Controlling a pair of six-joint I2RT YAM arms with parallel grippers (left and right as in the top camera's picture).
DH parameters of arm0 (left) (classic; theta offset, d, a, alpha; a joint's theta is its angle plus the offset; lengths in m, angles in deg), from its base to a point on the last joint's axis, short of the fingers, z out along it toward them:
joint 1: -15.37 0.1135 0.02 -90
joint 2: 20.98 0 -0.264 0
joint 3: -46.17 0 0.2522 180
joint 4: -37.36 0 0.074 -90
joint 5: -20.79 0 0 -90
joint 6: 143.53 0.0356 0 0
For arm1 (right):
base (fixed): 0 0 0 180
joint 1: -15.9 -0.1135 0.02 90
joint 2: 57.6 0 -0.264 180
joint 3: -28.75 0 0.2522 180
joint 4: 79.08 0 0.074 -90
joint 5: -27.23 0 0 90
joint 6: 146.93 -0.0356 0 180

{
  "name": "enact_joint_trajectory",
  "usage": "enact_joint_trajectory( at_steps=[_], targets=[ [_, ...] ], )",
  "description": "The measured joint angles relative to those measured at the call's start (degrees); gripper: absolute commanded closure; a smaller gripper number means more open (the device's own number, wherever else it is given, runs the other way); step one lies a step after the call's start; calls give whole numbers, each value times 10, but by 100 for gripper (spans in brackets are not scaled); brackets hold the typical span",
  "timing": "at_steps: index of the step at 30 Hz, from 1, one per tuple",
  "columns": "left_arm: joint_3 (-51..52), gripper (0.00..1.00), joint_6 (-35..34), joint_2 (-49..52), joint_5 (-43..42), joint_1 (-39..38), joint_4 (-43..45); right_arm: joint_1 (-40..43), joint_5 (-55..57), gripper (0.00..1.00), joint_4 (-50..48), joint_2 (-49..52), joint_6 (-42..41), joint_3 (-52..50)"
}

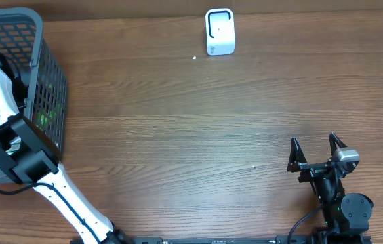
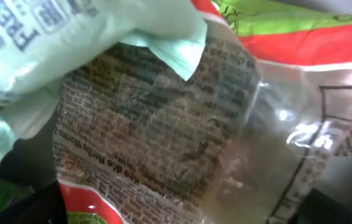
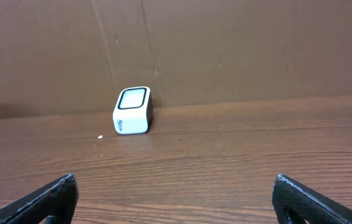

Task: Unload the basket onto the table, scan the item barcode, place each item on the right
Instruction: 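Reach the left gripper into the basket and grasp the green snack bag, then lift the green snack bag out and place it on the table center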

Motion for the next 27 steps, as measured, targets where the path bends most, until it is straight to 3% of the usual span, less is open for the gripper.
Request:
enact_joint_trajectory(
  at_steps=[2,3,4,5,14,21,27],
  targets=[
    [0,61,3,2,2,0,-2,0,0,0,0,0,0,0],
    [0,83,3,3,2,0,-4,0,0,0,0,0,0,0],
    [0,93,4,3,2,0,-7,0,0,0,0,0,0,0],
    [-1,96,3,3,3,0,-8,0,0,0,0,0,0,0],
    [-61,96,3,22,1,0,-73,0,0,0,0,0,0,0],
    [-234,96,3,49,-1,-1,-175,0,0,0,0,0,0,0],
    [-366,96,-4,-9,-1,-2,-212,0,0,0,0,0,0,0]
  ],
)
